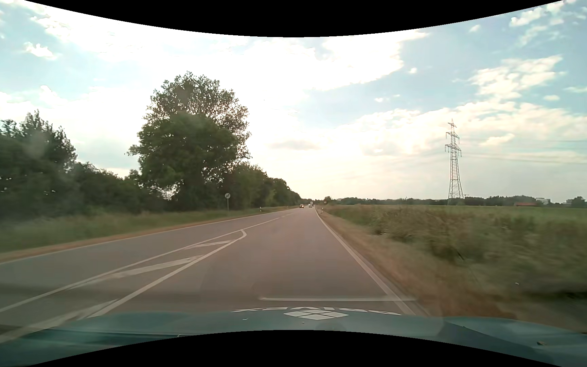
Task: Follow the waypoints while adhering to traffic rules and regulations
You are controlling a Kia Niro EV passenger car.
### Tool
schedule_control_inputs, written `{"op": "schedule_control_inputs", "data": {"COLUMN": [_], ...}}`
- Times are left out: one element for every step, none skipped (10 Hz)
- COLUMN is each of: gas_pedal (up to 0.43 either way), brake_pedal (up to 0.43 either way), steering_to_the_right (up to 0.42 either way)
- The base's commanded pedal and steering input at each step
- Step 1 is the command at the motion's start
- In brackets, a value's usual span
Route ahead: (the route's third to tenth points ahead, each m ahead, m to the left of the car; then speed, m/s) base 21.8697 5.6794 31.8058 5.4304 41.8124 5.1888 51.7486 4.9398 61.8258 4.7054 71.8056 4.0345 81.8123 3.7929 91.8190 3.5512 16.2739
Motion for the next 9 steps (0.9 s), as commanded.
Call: {"op": "schedule_control_inputs", "data": {"gas_pedal": [0.22,0.22,0.22,0.22,0.22,0.24,0.248,0.268,0.28], "brake_pedal": [0.0,0.0,0.0,0.0,0.0,0.0,0.0,0.0,0.0], "steering_to_the_right": [-0.004,-0.004,-0.003,-0.003,-0.001,0.0,0.0,0.001,0.002]}}
